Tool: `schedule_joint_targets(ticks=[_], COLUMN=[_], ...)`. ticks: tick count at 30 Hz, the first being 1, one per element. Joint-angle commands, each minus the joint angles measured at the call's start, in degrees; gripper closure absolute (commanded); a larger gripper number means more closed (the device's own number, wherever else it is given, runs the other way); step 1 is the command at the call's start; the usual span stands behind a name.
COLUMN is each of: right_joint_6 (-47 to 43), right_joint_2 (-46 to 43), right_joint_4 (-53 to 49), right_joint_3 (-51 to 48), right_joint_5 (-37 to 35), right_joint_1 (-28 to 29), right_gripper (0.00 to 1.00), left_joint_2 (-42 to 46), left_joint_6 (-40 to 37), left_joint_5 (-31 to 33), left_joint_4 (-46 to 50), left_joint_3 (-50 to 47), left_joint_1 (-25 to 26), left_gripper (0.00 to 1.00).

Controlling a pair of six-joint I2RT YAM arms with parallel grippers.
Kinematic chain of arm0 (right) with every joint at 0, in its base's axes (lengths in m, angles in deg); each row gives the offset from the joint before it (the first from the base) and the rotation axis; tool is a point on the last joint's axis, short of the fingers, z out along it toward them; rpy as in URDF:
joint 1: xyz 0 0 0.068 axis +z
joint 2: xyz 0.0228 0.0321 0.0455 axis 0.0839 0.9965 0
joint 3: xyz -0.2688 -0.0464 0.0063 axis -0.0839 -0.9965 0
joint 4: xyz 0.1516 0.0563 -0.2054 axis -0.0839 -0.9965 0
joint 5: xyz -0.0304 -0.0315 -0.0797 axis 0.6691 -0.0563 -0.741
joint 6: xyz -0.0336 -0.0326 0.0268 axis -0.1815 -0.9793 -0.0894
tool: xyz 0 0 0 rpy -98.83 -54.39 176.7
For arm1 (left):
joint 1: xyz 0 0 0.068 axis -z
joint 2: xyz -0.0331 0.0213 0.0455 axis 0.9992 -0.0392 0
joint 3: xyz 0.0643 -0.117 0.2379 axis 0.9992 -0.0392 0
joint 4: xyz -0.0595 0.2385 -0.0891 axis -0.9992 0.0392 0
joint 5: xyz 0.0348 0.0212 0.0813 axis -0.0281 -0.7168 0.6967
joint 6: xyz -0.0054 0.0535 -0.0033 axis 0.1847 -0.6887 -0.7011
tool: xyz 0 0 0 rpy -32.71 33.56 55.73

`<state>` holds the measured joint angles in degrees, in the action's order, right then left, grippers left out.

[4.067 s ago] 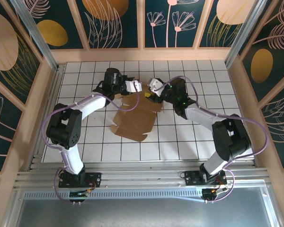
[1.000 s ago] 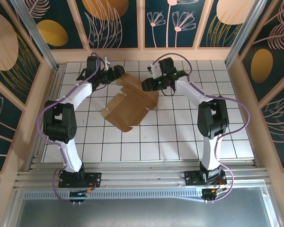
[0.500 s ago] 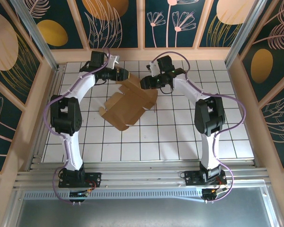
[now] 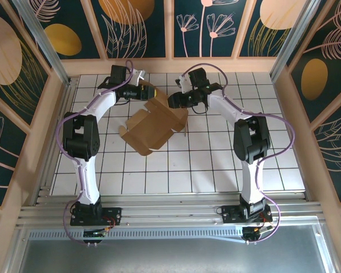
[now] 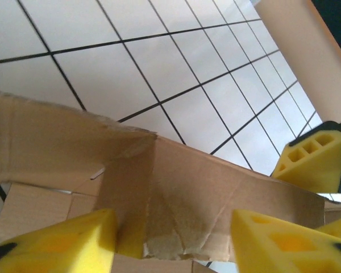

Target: Fold the paper box

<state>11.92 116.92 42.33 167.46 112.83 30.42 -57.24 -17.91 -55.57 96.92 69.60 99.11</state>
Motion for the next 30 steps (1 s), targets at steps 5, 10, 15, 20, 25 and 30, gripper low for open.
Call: schedule_joint_targets(ticks=[5,10,15,20,25,30], right_joint_6=[1.0,2.1,2.7,2.2,1.8,1.8], right_joint_2=[-0.9,-0.7,-1.4,-1.4,-1.3,-0.7], right_joint_4=[0.6,1.1,1.4,0.6,0.0,-0.4], right_joint_3=[-0.7,-0.4,-0.8,-0.3,0.1,0.7], right_joint_5=[0.2,0.0,-0.1,-1.1,-1.2,-0.3], right_joint_1=[0.1,0.0,0.1,0.1,0.1,0.1], right_gripper=[0.46,0.45,0.44,0.44,0.43,0.43], left_joint_2=[0.0,1.8,5.2,14.2,19.3,14.2], left_joint_6=[2.9,4.4,2.8,3.2,-0.9,-10.0], left_joint_5=[-4.3,-2.6,4.7,16.7,31.0,33.0], left_joint_4=[-2.6,-5.2,-5.8,-13.4,-16.9,-17.0], left_joint_3=[-1.7,-4.4,-6.1,-14.6,-22.0,-23.4], left_joint_1=[0.0,0.0,0.0,-0.2,-0.2,-0.8], left_gripper=[0.62,0.45,0.30,0.20,0.26,0.27])
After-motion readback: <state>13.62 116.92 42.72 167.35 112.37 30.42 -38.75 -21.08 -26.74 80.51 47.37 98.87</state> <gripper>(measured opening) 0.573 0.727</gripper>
